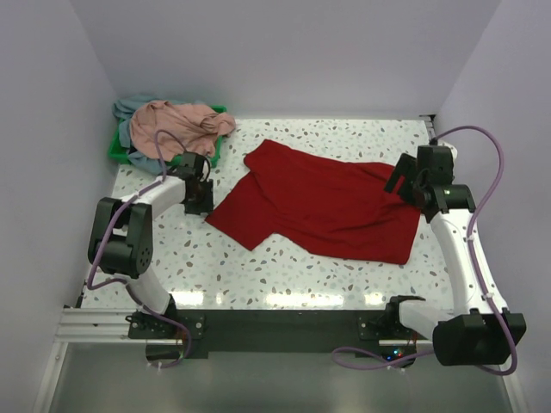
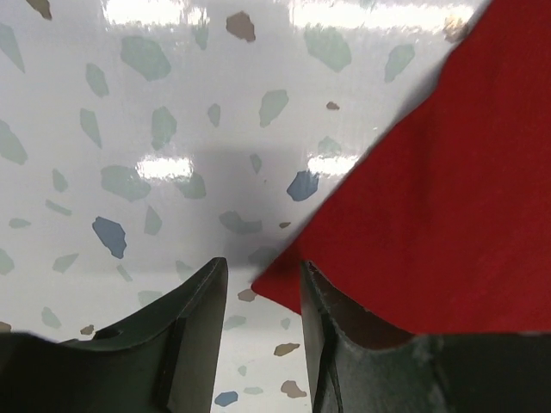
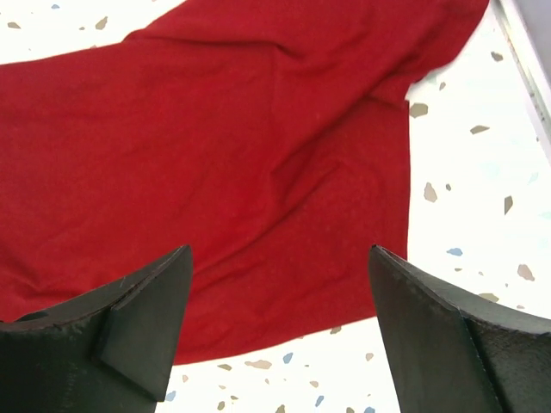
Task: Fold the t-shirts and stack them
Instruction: Flatten the tshirt out
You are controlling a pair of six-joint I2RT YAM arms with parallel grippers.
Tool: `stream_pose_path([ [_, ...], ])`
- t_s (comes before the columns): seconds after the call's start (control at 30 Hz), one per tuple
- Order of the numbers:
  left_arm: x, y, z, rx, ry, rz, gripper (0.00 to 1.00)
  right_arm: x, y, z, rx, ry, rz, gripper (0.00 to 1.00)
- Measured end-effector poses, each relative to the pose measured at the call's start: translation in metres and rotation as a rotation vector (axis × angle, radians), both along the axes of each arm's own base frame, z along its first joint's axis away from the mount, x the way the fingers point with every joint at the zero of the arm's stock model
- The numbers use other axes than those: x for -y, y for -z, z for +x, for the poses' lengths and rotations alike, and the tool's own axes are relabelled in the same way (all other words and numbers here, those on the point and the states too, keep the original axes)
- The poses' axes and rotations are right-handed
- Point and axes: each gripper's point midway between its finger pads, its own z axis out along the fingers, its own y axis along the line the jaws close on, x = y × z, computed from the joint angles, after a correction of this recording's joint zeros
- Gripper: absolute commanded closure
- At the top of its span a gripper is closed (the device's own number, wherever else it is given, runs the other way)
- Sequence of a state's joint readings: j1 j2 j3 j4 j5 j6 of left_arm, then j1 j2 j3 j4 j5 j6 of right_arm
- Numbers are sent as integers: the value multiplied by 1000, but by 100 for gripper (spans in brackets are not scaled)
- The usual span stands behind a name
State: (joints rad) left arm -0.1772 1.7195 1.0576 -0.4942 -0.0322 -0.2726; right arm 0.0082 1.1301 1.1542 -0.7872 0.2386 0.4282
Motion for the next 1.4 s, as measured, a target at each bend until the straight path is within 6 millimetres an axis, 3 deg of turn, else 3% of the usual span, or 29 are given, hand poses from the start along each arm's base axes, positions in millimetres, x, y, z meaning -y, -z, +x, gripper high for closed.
stream_pose_path([
  [0.33,1,12,-13,-37,15,-7,55,-5,8,-10,-10,15,45,15],
  [0.63,9,12,-12,-31,72,-45,76,-6,10,-19,2,39,69,16],
  [0.73,13,14,-12,-26,87,-66,89,-7,11,-24,3,49,78,16],
  [0.77,15,14,-12,-22,92,-75,98,-7,11,-25,5,52,81,16],
  [0.93,27,13,-12,-10,124,-144,100,-7,16,-28,-6,53,83,18],
  [1.1,35,9,-18,-46,121,-221,100,-16,37,-35,-59,23,99,19],
  [1.17,33,-3,-11,-45,89,-262,100,-24,49,-39,-89,-3,103,20],
  [1.23,29,-27,12,7,51,-299,100,-33,60,-45,-122,-31,105,19],
  [1.4,9,-114,78,260,-29,-397,100,-57,94,-63,-212,-87,121,19],
])
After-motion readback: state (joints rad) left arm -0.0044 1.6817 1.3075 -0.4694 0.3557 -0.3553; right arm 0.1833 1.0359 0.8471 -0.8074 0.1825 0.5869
